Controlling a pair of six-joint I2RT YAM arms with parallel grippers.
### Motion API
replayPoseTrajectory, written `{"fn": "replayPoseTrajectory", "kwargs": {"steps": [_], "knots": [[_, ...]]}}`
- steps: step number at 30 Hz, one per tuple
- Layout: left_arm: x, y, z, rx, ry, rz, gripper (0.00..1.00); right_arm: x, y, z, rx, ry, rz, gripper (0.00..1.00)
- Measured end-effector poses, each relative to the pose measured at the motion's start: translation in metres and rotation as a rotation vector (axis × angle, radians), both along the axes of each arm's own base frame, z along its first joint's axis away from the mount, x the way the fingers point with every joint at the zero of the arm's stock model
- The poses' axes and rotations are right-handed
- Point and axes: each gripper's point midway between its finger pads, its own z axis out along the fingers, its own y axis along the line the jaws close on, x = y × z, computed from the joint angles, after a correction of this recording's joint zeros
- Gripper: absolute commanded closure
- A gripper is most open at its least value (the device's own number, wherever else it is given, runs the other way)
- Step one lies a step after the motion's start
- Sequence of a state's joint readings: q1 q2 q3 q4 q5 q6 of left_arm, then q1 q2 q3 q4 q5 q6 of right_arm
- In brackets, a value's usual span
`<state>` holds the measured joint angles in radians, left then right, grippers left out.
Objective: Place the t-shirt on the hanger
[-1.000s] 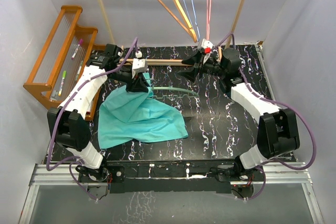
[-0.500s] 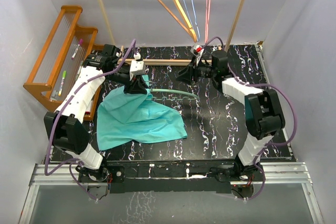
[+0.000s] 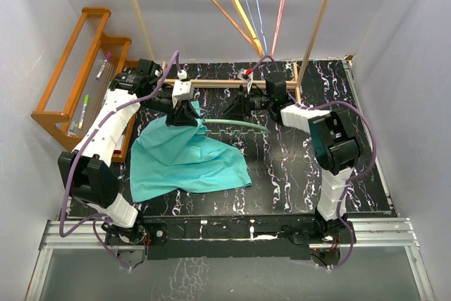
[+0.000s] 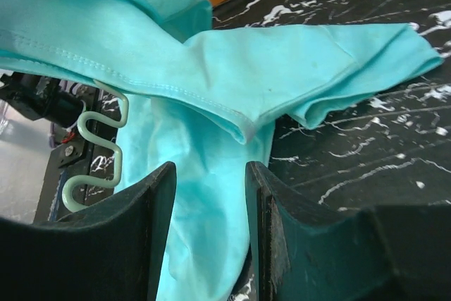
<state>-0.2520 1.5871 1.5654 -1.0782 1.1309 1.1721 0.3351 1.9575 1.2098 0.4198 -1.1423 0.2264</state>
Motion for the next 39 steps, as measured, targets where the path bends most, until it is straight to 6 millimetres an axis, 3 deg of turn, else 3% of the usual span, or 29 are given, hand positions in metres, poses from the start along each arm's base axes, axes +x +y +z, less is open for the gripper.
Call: {"fn": "replayPoseTrajectory", "kwargs": {"steps": [10,25,31,39], "knots": [[-0.002,-0.002,0.003,-0.018,0.004,-0.007,1.0,-0.019,0.022,-0.016,0.032,0.054,0.074,0.55],[-0.005,-0.007,0.019,-0.058,-0.008,-0.004,1.0,-0.028,0.05,-0.033,0.092,0.123,0.106,0.57],[-0.005,-0.007,0.019,-0.062,-0.016,-0.01,1.0,-0.027,0.05,-0.03,0.107,0.106,0.102,0.57],[-0.022,-0.002,0.014,-0.043,-0.021,-0.061,1.0,-0.02,0.032,-0.026,0.122,0.11,0.107,0.58]]}}
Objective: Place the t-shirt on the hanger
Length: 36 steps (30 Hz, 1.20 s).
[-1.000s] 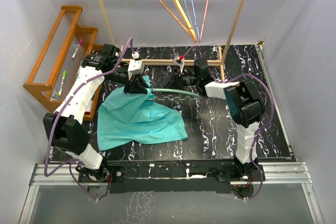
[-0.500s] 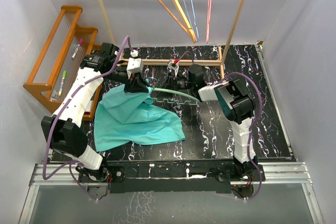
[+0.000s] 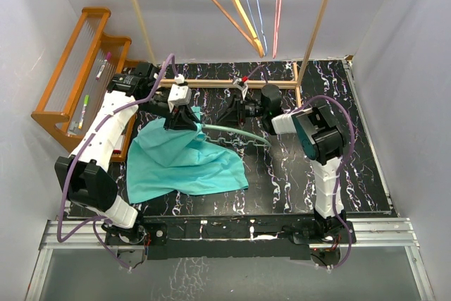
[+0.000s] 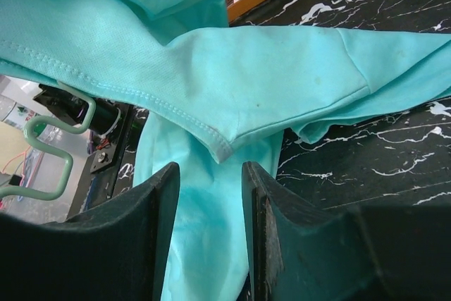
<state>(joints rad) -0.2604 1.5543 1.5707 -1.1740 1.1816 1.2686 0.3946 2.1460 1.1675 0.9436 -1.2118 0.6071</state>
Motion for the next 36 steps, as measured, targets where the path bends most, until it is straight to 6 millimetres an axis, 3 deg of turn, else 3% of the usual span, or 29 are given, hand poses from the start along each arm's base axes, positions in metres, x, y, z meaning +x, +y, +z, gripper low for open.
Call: {"fn": "replayPoseTrajectory", "kwargs": {"steps": [11,17,36], "knots": [[-0.017,-0.005,0.006,0.0,-0.016,-0.066,1.0,-0.007,0.0,-0.01,-0.037,-0.031,0.071,0.56],[-0.021,-0.01,0.007,-0.003,-0.014,-0.089,1.0,-0.022,0.014,-0.022,-0.074,-0.041,0.13,0.56],[-0.016,-0.016,0.008,-0.012,-0.026,-0.086,1.0,-0.043,0.023,-0.021,-0.063,-0.037,0.22,0.56]]}}
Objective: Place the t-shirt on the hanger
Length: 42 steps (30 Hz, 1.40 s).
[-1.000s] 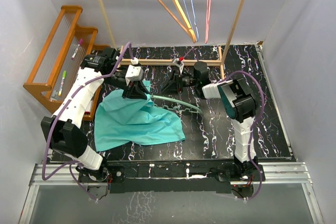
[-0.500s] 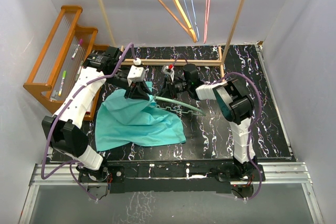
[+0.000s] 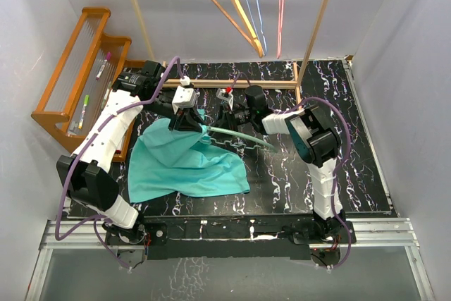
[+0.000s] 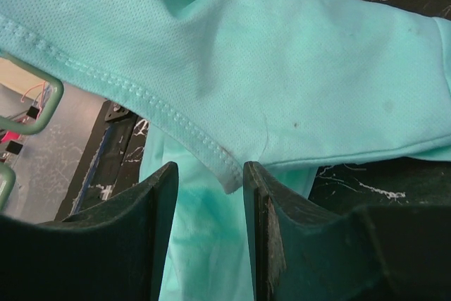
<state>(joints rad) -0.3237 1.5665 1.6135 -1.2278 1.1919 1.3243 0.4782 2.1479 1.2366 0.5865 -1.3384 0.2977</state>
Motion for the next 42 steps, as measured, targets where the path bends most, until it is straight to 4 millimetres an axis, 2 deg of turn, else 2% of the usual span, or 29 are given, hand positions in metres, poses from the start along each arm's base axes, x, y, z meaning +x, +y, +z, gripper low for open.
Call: {"fn": "replayPoseTrajectory", "kwargs": {"steps": [10,24,29,31,34,36,42], "knots": [[0.006,-0.003,0.003,-0.014,-0.009,0.011,1.0,-0.007,0.015,-0.001,0.003,-0.003,0.023,0.6],[0.01,-0.007,0.004,-0.027,-0.009,0.019,1.0,0.017,0.022,-0.005,-0.012,-0.048,-0.119,0.64],[0.012,-0.008,0.004,-0.028,-0.004,0.027,1.0,0.017,0.023,-0.007,-0.015,-0.051,-0.129,0.65],[0.014,-0.009,0.004,-0.03,-0.004,0.033,1.0,0.015,0.023,-0.011,-0.021,-0.044,-0.13,0.68],[0.017,-0.01,0.003,-0.033,0.001,0.041,1.0,0.011,0.023,-0.016,-0.03,-0.034,-0.129,0.84],[0.019,-0.01,0.003,-0.034,0.004,0.048,1.0,0.01,0.023,-0.017,-0.031,-0.038,-0.129,0.9],[0.024,-0.012,0.003,-0.036,0.001,0.067,1.0,0.013,0.02,-0.032,-0.075,-0.042,-0.183,0.92]]}}
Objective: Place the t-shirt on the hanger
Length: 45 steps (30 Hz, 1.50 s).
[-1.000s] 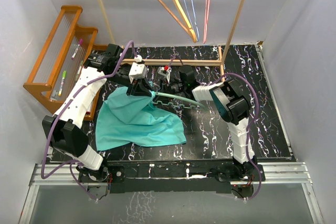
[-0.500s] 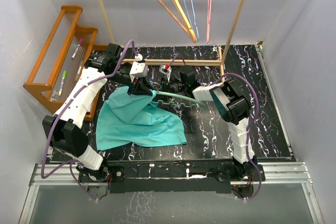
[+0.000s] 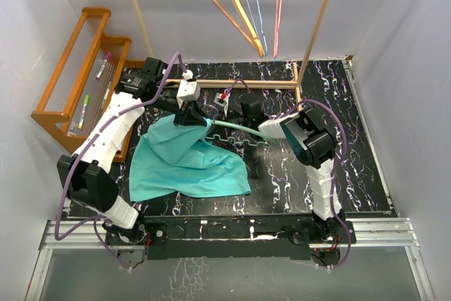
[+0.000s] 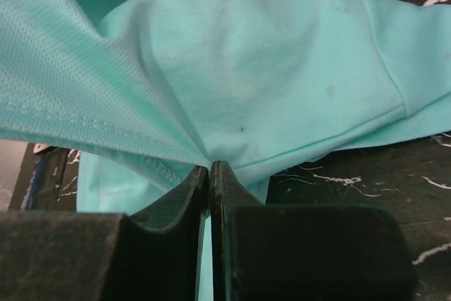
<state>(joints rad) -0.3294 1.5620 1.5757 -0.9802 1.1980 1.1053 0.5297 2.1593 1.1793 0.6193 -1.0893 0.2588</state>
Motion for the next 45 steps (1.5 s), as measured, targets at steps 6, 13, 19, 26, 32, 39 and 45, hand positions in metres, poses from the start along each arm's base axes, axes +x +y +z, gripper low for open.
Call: {"fn": "replayPoseTrajectory", "kwargs": {"steps": [6,13,19,26,32,39,45], "knots": [[0.001,0.006,-0.01,0.005,0.005,0.035,1.0,0.015,-0.01,0.001,-0.047,-0.041,-0.095,0.92],[0.009,0.021,-0.014,0.003,-0.025,0.1,1.0,0.04,-0.039,0.014,-0.077,-0.092,-0.223,0.92],[0.021,0.028,-0.027,0.016,-0.038,0.142,1.0,0.05,-0.054,0.02,-0.105,-0.119,-0.265,0.92],[0.038,0.037,-0.033,0.018,-0.065,0.206,1.0,0.046,-0.067,0.008,-0.143,-0.085,-0.285,0.92],[0.043,0.042,-0.038,0.025,-0.086,0.231,1.0,0.053,-0.075,0.004,-0.168,-0.081,-0.319,0.92],[0.048,0.048,-0.047,0.053,-0.111,0.256,1.0,0.058,-0.085,0.001,-0.203,-0.072,-0.361,0.92],[0.058,0.057,-0.058,0.088,-0.144,0.304,1.0,0.07,-0.098,0.013,-0.21,-0.101,-0.418,0.92]]}}
